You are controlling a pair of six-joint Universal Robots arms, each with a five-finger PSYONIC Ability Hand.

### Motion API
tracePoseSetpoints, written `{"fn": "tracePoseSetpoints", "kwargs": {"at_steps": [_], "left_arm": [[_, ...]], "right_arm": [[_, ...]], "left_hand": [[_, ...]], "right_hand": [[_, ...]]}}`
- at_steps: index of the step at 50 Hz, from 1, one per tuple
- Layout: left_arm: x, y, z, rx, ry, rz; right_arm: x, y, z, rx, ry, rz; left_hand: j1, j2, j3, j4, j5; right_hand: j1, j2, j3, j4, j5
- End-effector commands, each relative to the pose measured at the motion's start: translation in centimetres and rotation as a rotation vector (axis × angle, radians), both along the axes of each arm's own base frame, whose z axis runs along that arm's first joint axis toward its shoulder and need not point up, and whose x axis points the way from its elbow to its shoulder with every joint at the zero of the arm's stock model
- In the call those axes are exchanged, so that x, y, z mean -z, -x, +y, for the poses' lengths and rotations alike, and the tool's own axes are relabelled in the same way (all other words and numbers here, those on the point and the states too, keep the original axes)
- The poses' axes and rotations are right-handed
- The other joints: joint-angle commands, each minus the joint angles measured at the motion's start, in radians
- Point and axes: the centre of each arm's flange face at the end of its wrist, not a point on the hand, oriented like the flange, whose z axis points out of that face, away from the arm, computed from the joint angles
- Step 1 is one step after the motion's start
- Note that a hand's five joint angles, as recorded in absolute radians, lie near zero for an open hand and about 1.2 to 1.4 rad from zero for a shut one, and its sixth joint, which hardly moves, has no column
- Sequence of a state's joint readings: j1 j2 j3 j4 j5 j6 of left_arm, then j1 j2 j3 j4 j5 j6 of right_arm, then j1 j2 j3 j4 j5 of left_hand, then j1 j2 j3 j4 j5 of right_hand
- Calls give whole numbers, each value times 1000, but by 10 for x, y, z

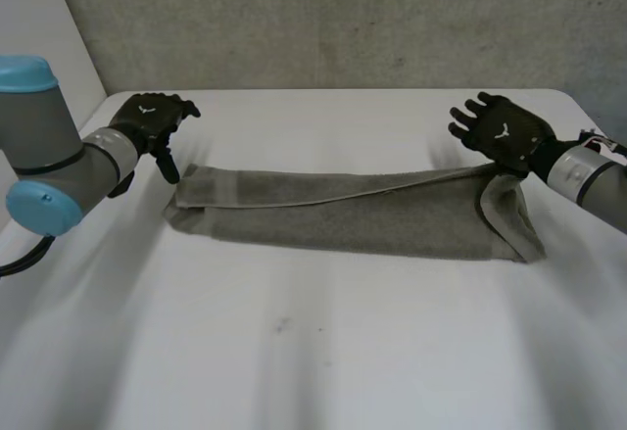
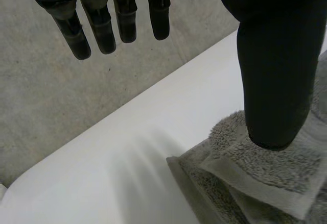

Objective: Fold the towel.

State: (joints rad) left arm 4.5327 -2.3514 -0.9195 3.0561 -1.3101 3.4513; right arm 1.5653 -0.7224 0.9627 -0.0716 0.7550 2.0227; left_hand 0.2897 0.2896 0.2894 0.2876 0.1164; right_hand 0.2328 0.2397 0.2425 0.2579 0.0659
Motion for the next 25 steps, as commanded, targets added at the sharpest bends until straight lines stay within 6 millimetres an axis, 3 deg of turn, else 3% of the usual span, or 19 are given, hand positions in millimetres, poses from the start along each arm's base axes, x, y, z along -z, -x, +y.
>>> {"fn": "tracePoseSetpoints", "kwargs": {"at_steps": [1,3,6,13,15,16,17,18,21,22,23,24,25], "left_arm": [[-13,-2,14,3,0,6],[-18,-2,18,3,3,16],[-20,0,22,7,-1,24],[-17,4,29,19,-19,22],[-14,3,31,19,-29,20],[-12,3,32,19,-35,19],[-12,3,32,19,-35,19],[-10,3,33,19,-43,18],[-5,3,35,20,-57,15],[-2,3,35,20,-61,15],[-2,3,35,20,-61,14],[-1,3,35,20,-61,14],[-1,3,35,20,-61,14]], "right_arm": [[-28,11,-13,136,-280,-348],[-41,14,-18,200,-361,-493],[-59,17,-17,229,-383,-570],[-75,21,-14,253,-415,-594],[-76,21,-12,264,-447,-591],[-74,21,-9,282,-490,-587],[-74,21,-9,282,-491,-587],[-73,22,-7,308,-533,-583],[-61,28,-6,415,-622,-573],[-56,32,-5,481,-657,-562],[-56,32,-5,482,-658,-562],[-51,35,-4,530,-685,-543],[-50,35,-4,531,-686,-543]], "left_hand": [[56,56,56,58,55],[53,53,53,55,52],[53,53,53,55,52],[53,53,53,55,52],[53,53,53,55,52],[53,53,53,55,52],[53,53,53,55,52],[53,53,53,55,52],[47,47,47,49,46],[47,47,47,49,46],[47,47,47,49,46],[47,47,47,49,46],[47,47,47,49,46]], "right_hand": [[-58,-65,-68,-83,-66],[-58,-65,-68,-83,-66],[-58,-65,-68,-83,-66],[-37,-44,-47,-62,-45],[40,33,30,15,32],[284,277,275,259,277],[287,280,277,262,279],[447,440,437,421,439],[375,369,366,350,368],[180,173,170,155,172],[178,171,168,153,170],[-58,-65,-68,-83,-66],[-58,-65,-68,-83,-66]]}}
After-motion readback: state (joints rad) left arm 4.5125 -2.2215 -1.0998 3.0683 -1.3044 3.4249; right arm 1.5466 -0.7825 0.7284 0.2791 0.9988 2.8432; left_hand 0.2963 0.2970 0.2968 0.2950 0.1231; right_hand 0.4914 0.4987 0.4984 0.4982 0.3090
